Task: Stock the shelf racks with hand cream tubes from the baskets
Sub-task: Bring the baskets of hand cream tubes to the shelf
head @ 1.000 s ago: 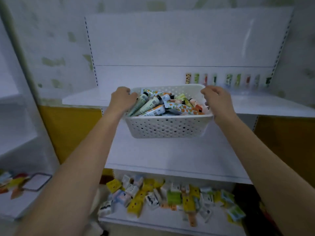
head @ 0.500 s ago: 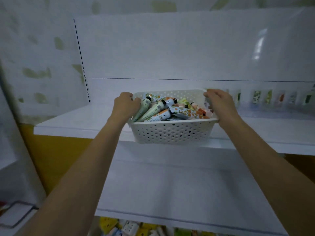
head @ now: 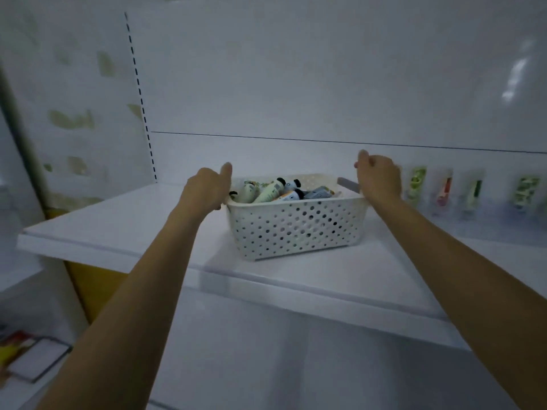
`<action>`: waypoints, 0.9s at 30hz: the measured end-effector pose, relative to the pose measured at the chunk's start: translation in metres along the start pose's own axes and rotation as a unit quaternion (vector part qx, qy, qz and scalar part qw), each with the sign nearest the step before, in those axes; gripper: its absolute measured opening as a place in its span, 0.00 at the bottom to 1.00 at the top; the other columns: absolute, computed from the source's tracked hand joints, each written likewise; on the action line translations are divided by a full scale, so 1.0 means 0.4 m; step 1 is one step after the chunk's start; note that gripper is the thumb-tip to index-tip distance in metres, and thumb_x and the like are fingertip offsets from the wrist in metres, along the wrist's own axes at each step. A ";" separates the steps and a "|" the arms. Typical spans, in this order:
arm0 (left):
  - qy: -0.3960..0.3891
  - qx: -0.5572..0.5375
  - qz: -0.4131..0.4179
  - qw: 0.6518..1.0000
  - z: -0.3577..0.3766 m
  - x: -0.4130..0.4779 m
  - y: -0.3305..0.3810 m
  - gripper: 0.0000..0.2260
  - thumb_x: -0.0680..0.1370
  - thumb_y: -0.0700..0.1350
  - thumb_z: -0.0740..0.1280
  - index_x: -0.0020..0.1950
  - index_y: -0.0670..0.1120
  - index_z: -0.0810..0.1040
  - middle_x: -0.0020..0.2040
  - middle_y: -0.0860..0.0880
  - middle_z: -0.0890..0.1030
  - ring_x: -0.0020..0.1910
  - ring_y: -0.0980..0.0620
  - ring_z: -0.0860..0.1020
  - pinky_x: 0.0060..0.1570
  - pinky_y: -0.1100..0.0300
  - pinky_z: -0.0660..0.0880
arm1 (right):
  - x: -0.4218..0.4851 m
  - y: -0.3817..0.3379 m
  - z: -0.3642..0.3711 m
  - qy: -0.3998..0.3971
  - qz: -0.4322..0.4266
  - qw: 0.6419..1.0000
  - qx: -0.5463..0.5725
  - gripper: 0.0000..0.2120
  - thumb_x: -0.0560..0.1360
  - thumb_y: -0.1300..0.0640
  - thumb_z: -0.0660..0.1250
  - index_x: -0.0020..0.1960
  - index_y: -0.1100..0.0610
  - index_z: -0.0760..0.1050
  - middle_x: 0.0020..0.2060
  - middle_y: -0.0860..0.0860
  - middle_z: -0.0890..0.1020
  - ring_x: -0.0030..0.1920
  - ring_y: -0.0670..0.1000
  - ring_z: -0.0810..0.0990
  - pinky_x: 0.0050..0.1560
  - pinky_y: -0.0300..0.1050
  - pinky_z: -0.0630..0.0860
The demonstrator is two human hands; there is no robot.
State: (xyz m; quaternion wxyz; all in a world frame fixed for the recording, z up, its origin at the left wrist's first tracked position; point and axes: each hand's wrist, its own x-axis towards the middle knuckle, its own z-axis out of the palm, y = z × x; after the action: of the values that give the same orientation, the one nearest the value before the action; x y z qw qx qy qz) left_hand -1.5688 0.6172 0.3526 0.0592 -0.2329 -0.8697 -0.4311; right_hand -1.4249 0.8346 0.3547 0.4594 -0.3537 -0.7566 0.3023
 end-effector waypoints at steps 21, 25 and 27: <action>0.014 -0.078 0.186 0.979 0.145 -0.075 0.059 0.23 0.80 0.59 0.50 0.65 0.45 0.70 0.59 0.44 0.70 0.45 0.50 0.69 0.46 0.60 0.63 | -0.107 0.008 -0.047 -0.088 0.101 0.975 0.177 0.19 0.78 0.43 0.56 0.61 0.54 0.72 0.63 0.52 0.74 0.65 0.54 0.71 0.66 0.51 0.68; -0.019 -0.068 0.225 0.972 0.186 -0.091 0.098 0.22 0.80 0.58 0.49 0.64 0.46 0.70 0.59 0.45 0.71 0.50 0.50 0.68 0.46 0.59 0.62 | -0.193 0.005 -0.096 -0.110 0.034 0.982 0.150 0.29 0.76 0.42 0.60 0.73 0.51 0.60 0.72 0.48 0.63 0.69 0.47 0.63 0.61 0.41 0.61; -0.044 -0.072 0.218 0.972 0.211 -0.091 0.117 0.23 0.80 0.59 0.48 0.65 0.48 0.70 0.62 0.44 0.68 0.53 0.49 0.69 0.48 0.59 0.63 | -0.208 0.001 -0.105 -0.079 -0.003 0.994 0.081 0.30 0.75 0.44 0.63 0.72 0.56 0.63 0.71 0.52 0.66 0.66 0.48 0.66 0.56 0.38 0.64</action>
State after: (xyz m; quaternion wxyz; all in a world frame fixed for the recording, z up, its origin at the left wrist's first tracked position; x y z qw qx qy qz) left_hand -1.5069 0.6942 0.3231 0.0961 -0.4393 -0.7666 -0.4583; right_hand -1.3594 0.7729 0.3309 0.4265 -0.2883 -0.7646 0.3877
